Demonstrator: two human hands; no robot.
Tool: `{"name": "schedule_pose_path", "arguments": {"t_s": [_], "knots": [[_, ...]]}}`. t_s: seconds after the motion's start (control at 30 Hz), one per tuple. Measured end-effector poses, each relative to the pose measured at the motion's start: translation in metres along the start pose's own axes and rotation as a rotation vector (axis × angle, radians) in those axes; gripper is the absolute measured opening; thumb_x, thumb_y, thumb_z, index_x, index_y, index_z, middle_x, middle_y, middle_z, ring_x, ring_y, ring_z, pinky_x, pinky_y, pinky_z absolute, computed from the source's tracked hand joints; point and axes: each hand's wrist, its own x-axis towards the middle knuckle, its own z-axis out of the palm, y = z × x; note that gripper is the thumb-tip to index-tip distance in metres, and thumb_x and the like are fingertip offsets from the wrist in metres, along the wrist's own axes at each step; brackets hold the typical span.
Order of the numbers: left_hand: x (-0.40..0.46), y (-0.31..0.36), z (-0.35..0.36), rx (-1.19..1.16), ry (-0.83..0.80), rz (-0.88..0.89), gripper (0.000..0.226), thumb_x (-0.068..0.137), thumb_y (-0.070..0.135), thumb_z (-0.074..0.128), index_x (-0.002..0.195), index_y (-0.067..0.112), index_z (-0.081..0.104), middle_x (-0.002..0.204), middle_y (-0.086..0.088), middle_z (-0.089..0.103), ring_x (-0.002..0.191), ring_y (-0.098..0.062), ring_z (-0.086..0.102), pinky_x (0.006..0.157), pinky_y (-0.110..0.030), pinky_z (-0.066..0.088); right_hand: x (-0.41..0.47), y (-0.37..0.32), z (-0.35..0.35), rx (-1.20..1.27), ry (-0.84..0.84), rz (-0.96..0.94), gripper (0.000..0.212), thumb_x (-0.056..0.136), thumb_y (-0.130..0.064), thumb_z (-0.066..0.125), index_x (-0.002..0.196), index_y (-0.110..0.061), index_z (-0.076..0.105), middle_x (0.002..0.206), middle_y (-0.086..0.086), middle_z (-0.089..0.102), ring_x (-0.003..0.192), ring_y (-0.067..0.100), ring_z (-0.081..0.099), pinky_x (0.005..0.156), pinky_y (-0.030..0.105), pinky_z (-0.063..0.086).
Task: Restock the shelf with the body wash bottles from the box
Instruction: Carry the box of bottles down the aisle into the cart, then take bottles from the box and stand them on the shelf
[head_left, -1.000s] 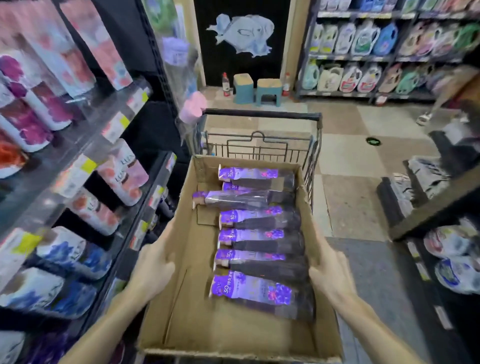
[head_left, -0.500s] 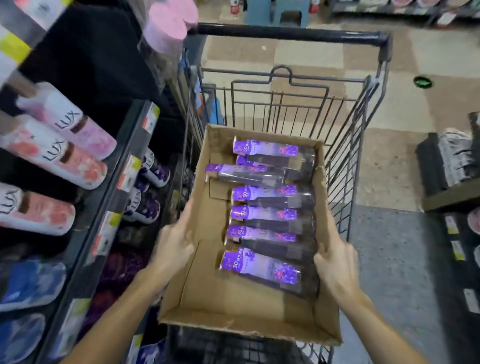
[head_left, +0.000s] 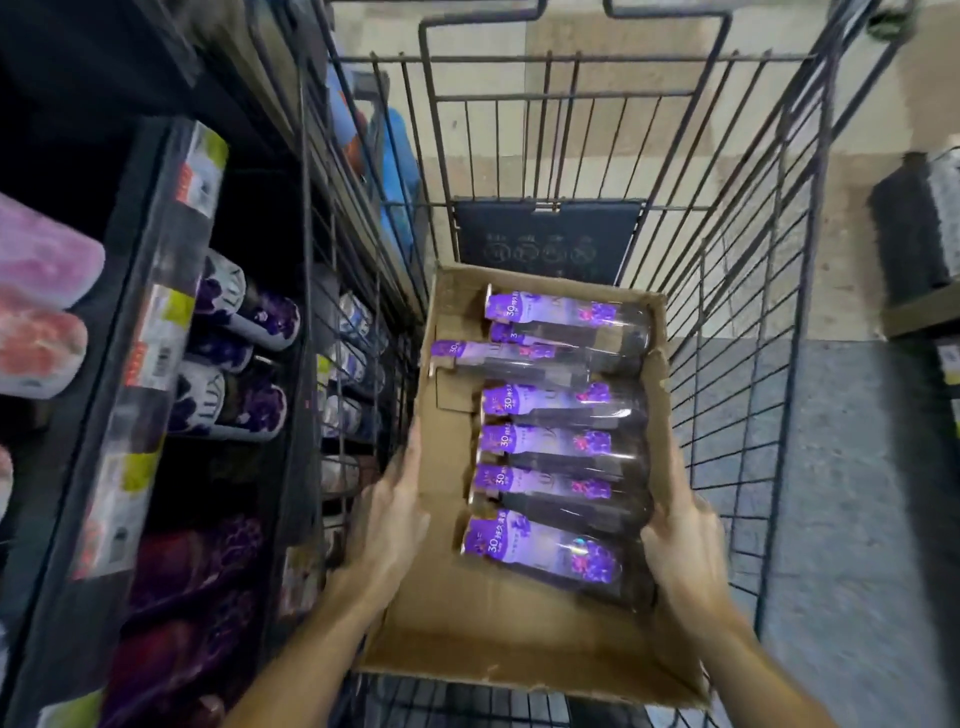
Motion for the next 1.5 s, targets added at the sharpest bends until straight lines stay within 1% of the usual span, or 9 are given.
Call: {"name": "schedule_pose_path", "arguments": {"t_s": [0.2, 0.3, 0.53, 0.63, 0.73, 0.83, 1.0, 1.13, 1.5], "knots": [[0.009, -0.031, 0.057, 0.081, -0.027, -0.097, 0.106, 0.07, -0.006, 0.071, 0.156, 0.02, 0.015, 0.118, -0.021, 0.071, 0.081, -0.042, 0.071, 0.066, -0.041, 0.056, 0.021, 0.02, 0.049, -0.043, -0.051, 0.015, 0.105, 0.073, 0.001, 0.054, 0.151, -0.042, -0.002, 0.098, 0.015, 0.067, 0.073, 0.035, 0.065, 0.064, 0.046, 0.056], [0.003, -0.041, 0.078, 0.027, -0.062, -0.239, 0.101, 0.081, 0.002, 0.066, 0.155, 0.03, 0.004, 0.108, -0.024, 0.072, 0.081, -0.041, 0.069, 0.071, -0.041, 0.053, 0.02, 0.032, 0.069, 0.035, -0.081, 0.014, 0.098, 0.082, -0.005, 0.054, 0.149, -0.049, -0.002, 0.111, 0.01, 0.068, 0.083, 0.031, 0.068, 0.072, 0.048, 0.058], [-0.001, -0.049, 0.104, 0.065, -0.05, -0.32, 0.106, 0.085, 0.003, 0.059, 0.152, 0.045, -0.011, 0.123, -0.022, 0.065, 0.091, -0.039, 0.068, 0.081, -0.047, 0.056, 0.018, 0.036, 0.08, 0.101, -0.03, 0.089, 0.077, 0.091, -0.015, 0.045, 0.146, -0.052, 0.006, 0.094, 0.004, 0.067, 0.081, 0.027, 0.066, 0.073, 0.047, 0.057], [-0.003, -0.049, 0.112, 0.082, -0.092, -0.308, 0.108, 0.085, 0.002, 0.056, 0.15, 0.04, -0.022, 0.15, -0.02, 0.04, 0.118, -0.041, 0.058, 0.099, -0.05, 0.049, 0.017, 0.036, 0.078, 0.081, -0.047, 0.103, 0.072, 0.092, -0.024, 0.049, 0.146, -0.05, 0.008, 0.099, 0.003, 0.066, 0.084, 0.028, 0.065, 0.075, 0.048, 0.056], [-0.005, -0.036, 0.111, 0.149, -0.124, -0.338, 0.093, 0.084, 0.004, 0.06, 0.157, 0.015, 0.005, 0.162, -0.022, 0.014, 0.147, -0.038, 0.026, 0.115, -0.043, 0.034, 0.021, 0.024, 0.072, 0.058, -0.058, 0.137, 0.073, 0.084, -0.013, 0.056, 0.142, -0.04, 0.021, 0.115, 0.004, 0.062, 0.098, 0.03, 0.064, 0.084, 0.049, 0.054], [-0.009, -0.015, 0.1, 0.256, -0.174, -0.364, 0.069, 0.083, 0.02, 0.066, 0.146, 0.007, 0.042, 0.165, -0.022, -0.001, 0.152, -0.037, -0.001, 0.121, -0.043, 0.019, 0.028, 0.007, 0.06, -0.004, -0.081, 0.157, 0.068, 0.075, -0.007, 0.064, 0.136, -0.017, 0.035, 0.131, 0.008, 0.049, 0.123, 0.03, 0.048, 0.102, 0.044, 0.043], [-0.008, 0.012, 0.079, 0.094, 0.015, -0.23, 0.024, 0.079, 0.012, 0.067, 0.102, 0.007, 0.071, 0.128, -0.019, 0.062, 0.123, -0.038, 0.057, 0.099, -0.046, 0.049, 0.057, -0.036, 0.022, -0.118, -0.115, -0.042, 0.049, 0.082, -0.018, 0.063, 0.128, -0.01, 0.048, 0.125, 0.01, 0.05, 0.121, 0.029, 0.045, 0.105, 0.044, 0.039], [-0.004, 0.028, 0.068, -0.27, 0.058, -0.44, 0.008, 0.086, 0.005, 0.062, 0.09, 0.002, 0.069, 0.095, -0.017, 0.07, 0.089, -0.035, 0.066, 0.076, -0.032, 0.047, 0.089, -0.065, 0.001, -0.164, -0.171, -0.184, 0.037, 0.088, -0.018, 0.061, 0.124, -0.012, 0.055, 0.122, 0.006, 0.055, 0.116, 0.023, 0.051, 0.099, 0.035, 0.041], [-0.047, 0.057, 0.143, -0.701, 0.111, -1.094, 0.021, 0.084, 0.038, 0.072, 0.09, 0.018, 0.072, 0.092, -0.002, 0.073, 0.091, -0.019, 0.067, 0.08, -0.03, 0.049, 0.165, -0.076, 0.034, -0.258, -0.43, -0.536, 0.03, 0.09, -0.027, 0.062, 0.115, -0.01, 0.061, 0.113, 0.01, 0.065, 0.108, 0.028, 0.06, 0.091, 0.036, 0.046]]}}
